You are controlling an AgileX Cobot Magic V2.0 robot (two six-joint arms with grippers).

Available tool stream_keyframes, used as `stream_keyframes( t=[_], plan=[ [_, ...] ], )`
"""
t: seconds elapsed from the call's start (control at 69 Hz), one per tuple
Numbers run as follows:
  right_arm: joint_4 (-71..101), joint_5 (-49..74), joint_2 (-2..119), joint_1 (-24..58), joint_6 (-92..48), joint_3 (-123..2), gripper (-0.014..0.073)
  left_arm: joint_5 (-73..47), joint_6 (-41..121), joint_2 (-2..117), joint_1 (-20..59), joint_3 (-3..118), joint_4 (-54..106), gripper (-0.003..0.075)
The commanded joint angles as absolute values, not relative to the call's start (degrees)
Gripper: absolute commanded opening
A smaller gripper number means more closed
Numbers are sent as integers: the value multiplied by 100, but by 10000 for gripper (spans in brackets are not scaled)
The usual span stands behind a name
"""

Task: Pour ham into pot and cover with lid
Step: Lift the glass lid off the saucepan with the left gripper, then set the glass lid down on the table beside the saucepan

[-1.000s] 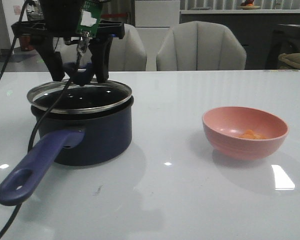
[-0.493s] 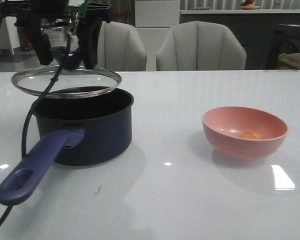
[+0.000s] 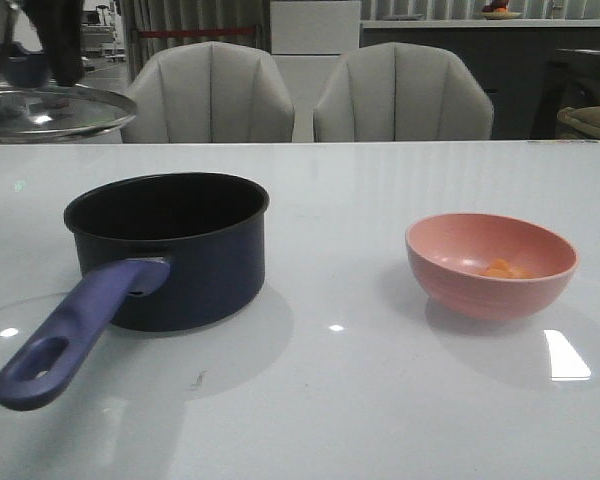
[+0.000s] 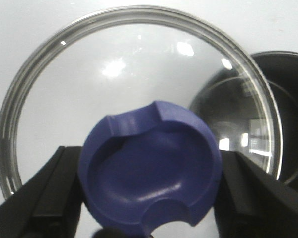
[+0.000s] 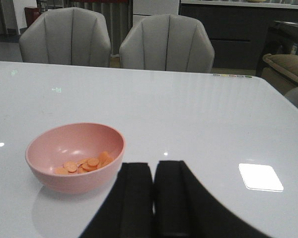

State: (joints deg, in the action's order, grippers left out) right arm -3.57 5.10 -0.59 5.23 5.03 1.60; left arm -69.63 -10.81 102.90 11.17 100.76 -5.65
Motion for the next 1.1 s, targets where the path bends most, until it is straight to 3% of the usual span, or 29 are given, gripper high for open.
stream_keyframes(
  t=[0.0, 0.522, 0.812, 1.087],
  plan=[
    [-366, 68, -179, 501, 436, 124, 157, -6770, -861, 9926, 862, 10165, -488, 332],
    [-366, 68, -179, 501, 436, 124, 157, -5341, -262, 9921, -455, 8010, 63, 332],
    [-366, 68, -179, 501, 436, 124, 157, -4369, -30, 9921, -537, 6960, 187, 332],
    [-366, 68, -179, 501, 436, 124, 157, -4203, 0, 9942, -537, 6691, 187, 334]
  ],
)
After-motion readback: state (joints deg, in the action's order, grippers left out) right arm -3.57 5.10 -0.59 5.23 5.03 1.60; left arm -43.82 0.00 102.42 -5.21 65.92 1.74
